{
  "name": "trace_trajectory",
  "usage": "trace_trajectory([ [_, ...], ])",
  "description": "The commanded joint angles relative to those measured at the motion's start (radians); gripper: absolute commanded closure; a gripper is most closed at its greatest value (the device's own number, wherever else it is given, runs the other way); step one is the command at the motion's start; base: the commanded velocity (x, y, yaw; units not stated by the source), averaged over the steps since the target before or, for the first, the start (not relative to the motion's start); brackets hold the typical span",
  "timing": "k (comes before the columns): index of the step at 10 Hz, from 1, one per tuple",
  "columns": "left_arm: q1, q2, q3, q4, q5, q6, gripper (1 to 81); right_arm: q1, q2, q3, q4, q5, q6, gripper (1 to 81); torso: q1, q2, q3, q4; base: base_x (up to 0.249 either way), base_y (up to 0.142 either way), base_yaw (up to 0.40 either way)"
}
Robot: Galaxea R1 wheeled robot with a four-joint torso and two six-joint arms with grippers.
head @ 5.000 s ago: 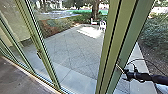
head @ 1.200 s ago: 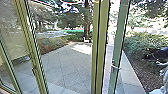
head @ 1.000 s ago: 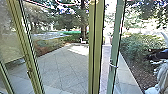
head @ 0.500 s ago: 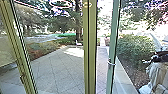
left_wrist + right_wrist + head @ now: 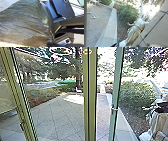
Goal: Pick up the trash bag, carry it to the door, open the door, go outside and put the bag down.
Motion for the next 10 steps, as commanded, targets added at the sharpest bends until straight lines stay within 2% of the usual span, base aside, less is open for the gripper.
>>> trace_trajectory([
  [1, -0.035, -0.002, 0.003, -0.017, 0.066, -0.001, 81.1, 0.146, 0.009, -0.058, -0.123, 0.021, -0.001, 1.0, 0.0, 0.0, 0.0, 0.0, 0.0, 0.0, 0.0],
  [3, -0.034, 0.0, 0.003, -0.017, 0.066, -0.003, 81.1, 0.128, 0.007, -0.09, -0.14, 0.051, -0.001, 1.0, 0.0, 0.0, 0.0, 0.0, 0.0, 0.0, 0.0],
  [4, -0.032, 0.0, 0.004, -0.018, 0.066, -0.001, 81.1, 0.119, 0.007, -0.109, -0.142, 0.064, -0.001, 1.0, 0.0, 0.0, 0.0, -0.023, 0.0, 0.0, 0.0],
  [6, -0.031, -0.002, 0.003, -0.021, 0.066, -0.001, 81.1, 0.114, 0.006, -0.139, -0.146, 0.088, -0.003, 1.0, 0.0, 0.0, 0.0, -0.049, 0.0, 0.0, 0.0],
  [7, -0.031, -0.002, 0.003, -0.021, 0.066, -0.001, 81.1, 0.109, 0.001, -0.144, -0.148, 0.088, -0.003, 1.0, 0.0, 0.0, 0.0, -0.028, 0.0, 0.0, 0.0],
  [8, -0.029, -0.002, 0.003, -0.021, 0.066, -0.001, 81.1, 0.1, -0.001, -0.147, -0.148, 0.099, -0.012, 1.0, 0.0, 0.0, 0.0, -0.04, 0.0, 0.0, 0.0],
  [10, -0.029, 0.0, 0.003, -0.021, 0.066, -0.001, 81.1, 0.093, -0.001, -0.172, -0.148, 0.117, -0.016, 1.0, 0.0, 0.0, 0.0, -0.043, 0.0, 0.0, 0.0],
])
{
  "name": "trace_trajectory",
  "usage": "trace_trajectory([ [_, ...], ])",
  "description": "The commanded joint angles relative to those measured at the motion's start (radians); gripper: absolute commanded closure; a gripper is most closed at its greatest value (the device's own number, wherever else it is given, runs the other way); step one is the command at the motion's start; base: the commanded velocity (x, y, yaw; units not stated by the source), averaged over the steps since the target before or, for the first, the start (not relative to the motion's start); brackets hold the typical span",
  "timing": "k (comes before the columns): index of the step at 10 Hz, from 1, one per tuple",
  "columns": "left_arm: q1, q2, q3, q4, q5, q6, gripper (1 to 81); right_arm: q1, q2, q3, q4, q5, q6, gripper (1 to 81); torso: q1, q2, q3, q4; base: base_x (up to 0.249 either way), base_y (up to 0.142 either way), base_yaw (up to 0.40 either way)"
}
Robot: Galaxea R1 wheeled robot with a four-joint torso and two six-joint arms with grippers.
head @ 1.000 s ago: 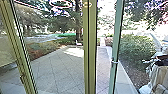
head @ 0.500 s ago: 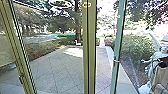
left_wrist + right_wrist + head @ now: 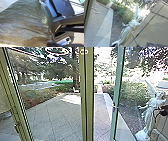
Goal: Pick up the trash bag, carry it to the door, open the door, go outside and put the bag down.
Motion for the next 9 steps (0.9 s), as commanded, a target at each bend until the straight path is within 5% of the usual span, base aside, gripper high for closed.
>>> trace_trajectory([
  [1, -0.04, -0.002, 0.003, -0.01, 0.066, -0.001, 81.1, 0.156, -0.018, -0.039, -0.039, -0.032, 0.0, 1.0, 0.0, 0.0, 0.0, 0.0, 0.0, 0.0, 0.0],
  [5, -0.035, -0.002, 0.004, -0.01, 0.065, -0.001, 81.1, 0.15, -0.021, -0.054, -0.055, -0.031, -0.029, 1.0, 0.0, 0.0, 0.0, 0.0, 0.0, 0.0, 0.0],
  [9, -0.035, -0.001, 0.004, -0.01, 0.066, -0.001, 81.1, 0.141, 0.004, -0.172, -0.125, 0.077, -0.037, 1.0, 0.0, 0.0, 0.0, 0.0, 0.0, 0.0, 0.0],
])
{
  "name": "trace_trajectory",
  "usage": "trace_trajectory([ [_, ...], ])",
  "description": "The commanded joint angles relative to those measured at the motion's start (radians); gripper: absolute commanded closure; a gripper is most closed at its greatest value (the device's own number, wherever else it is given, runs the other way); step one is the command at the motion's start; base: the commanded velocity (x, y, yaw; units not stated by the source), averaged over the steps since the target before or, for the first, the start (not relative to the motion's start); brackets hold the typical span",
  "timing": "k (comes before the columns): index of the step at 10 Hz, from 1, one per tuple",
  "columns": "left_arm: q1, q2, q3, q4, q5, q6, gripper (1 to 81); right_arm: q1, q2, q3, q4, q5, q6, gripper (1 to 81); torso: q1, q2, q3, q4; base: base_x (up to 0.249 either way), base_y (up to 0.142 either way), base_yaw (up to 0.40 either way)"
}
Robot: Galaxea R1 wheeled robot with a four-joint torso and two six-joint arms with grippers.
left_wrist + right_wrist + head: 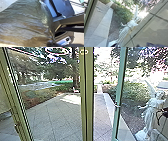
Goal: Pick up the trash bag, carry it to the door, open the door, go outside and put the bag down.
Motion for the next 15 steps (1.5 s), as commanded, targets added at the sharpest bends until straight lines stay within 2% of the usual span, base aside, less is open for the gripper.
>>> trace_trajectory([
  [1, -0.036, -0.001, 0.004, -0.009, 0.066, -0.001, 81.1, 0.167, -0.005, -0.106, -0.114, 0.007, 0.01, 1.0, 0.0, 0.0, 0.0, 0.0, 0.0, 0.0, 0.0],
  [3, -0.038, 0.002, 0.003, -0.009, 0.066, -0.001, 81.1, 0.162, -0.004, -0.123, -0.124, 0.014, 0.01, 1.0, 0.0, 0.0, 0.0, 0.0, 0.0, 0.0, 0.0],
  [4, -0.037, 0.0, 0.004, -0.009, 0.066, -0.001, 81.1, 0.159, -0.002, -0.123, -0.124, 0.014, 0.01, 1.0, 0.0, 0.0, 0.0, -0.028, 0.0, 0.0, 0.0],
  [5, -0.035, -0.003, 0.004, -0.009, 0.066, -0.001, 81.1, 0.152, -0.001, -0.123, -0.123, 0.014, 0.013, 1.0, 0.0, 0.0, 0.0, -0.033, 0.0, 0.0, 0.0],
  [6, -0.035, -0.003, 0.004, -0.009, 0.066, -0.001, 81.1, 0.152, 0.001, -0.123, -0.123, 0.014, 0.016, 1.0, 0.0, 0.0, 0.0, -0.014, 0.0, 0.0, 0.0],
  [7, -0.035, 0.0, 0.004, -0.009, 0.066, -0.001, 81.1, 0.155, 0.001, -0.123, -0.118, 0.014, 0.016, 1.0, 0.0, 0.0, 0.0, -0.025, 0.0, 0.0, 0.0],
  [9, -0.035, 0.002, 0.004, -0.009, 0.066, -0.001, 81.1, 0.17, 0.018, -0.123, -0.097, 0.007, 0.016, 1.0, 0.0, 0.0, 0.0, -0.027, 0.0, 0.0, 0.0],
  [12, -0.033, 0.002, 0.004, -0.009, 0.066, 0.0, 81.1, 0.181, 0.087, -0.119, 0.041, -0.042, 0.016, 1.0, 0.0, 0.0, 0.0, -0.027, 0.0, 0.0, 0.0],
  [14, -0.033, -0.001, 0.004, -0.006, 0.065, 0.0, 81.1, 0.191, 0.141, -0.119, 0.196, -0.126, 0.016, 1.0, 0.0, 0.0, 0.0, -0.027, 0.0, 0.0, 0.0],
  [15, -0.033, -0.001, 0.004, -0.006, 0.065, 0.0, 81.1, 0.193, 0.153, -0.104, 0.306, -0.179, 0.013, 1.0, 0.0, 0.0, 0.0, -0.027, 0.0, 0.0, 0.0],
])
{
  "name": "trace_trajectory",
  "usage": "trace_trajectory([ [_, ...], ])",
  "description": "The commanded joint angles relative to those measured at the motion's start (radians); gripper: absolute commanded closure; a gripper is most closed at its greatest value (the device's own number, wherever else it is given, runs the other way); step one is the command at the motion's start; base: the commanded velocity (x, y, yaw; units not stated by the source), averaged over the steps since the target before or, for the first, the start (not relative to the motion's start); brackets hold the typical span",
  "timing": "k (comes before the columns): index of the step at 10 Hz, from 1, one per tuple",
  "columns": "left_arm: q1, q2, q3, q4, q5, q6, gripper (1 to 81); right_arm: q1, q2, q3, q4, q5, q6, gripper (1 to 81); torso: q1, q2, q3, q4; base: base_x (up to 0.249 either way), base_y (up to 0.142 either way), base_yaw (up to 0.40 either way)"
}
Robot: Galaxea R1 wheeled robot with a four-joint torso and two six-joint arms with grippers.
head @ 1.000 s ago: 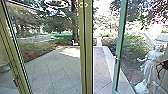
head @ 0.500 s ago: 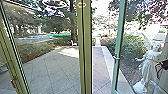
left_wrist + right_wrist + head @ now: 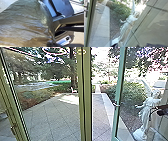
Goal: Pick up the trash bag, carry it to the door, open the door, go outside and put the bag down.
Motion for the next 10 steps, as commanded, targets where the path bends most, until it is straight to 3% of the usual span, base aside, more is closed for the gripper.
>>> trace_trajectory([
  [1, -0.037, -0.004, 0.003, -0.005, 0.065, 0.0, 81.1, 0.171, 0.024, 0.034, 0.18, -0.142, -0.001, 1.0, 0.0, 0.0, 0.0, 0.0, 0.0, 0.0, 0.0],
  [3, -0.037, -0.007, 0.003, -0.004, 0.065, 0.0, 81.1, 0.162, 0.007, 0.073, 0.314, -0.242, -0.015, 1.0, 0.0, 0.0, 0.0, 0.0, 0.0, 0.0, 0.0],
  [5, -0.043, -0.004, 0.009, -0.002, 0.064, 0.0, 81.1, 0.096, -0.078, 0.176, 0.597, -0.356, -0.121, 1.0, 0.0, 0.0, 0.0, 0.0, 0.0, 0.0, 0.0],
  [6, -0.043, -0.001, 0.009, -0.001, 0.064, 0.001, 81.1, 0.042, -0.121, 0.216, 0.666, -0.363, -0.15, 1.0, 0.0, 0.0, 0.0, 0.0, 0.0, 0.0, 0.0],
  [8, -0.05, -0.001, 0.009, 0.003, 0.064, 0.001, 81.1, -0.082, -0.183, 0.306, 0.717, -0.36, -0.181, 1.0, 0.0, 0.0, 0.0, 0.0, 0.0, 0.0, 0.0],
  [10, -0.055, 0.004, 0.009, -0.001, 0.064, 0.0, 81.1, -0.218, -0.241, 0.427, 0.725, -0.319, -0.182, 1.0, 0.0, 0.0, 0.0, 0.0, 0.0, 0.0, 0.0],
])
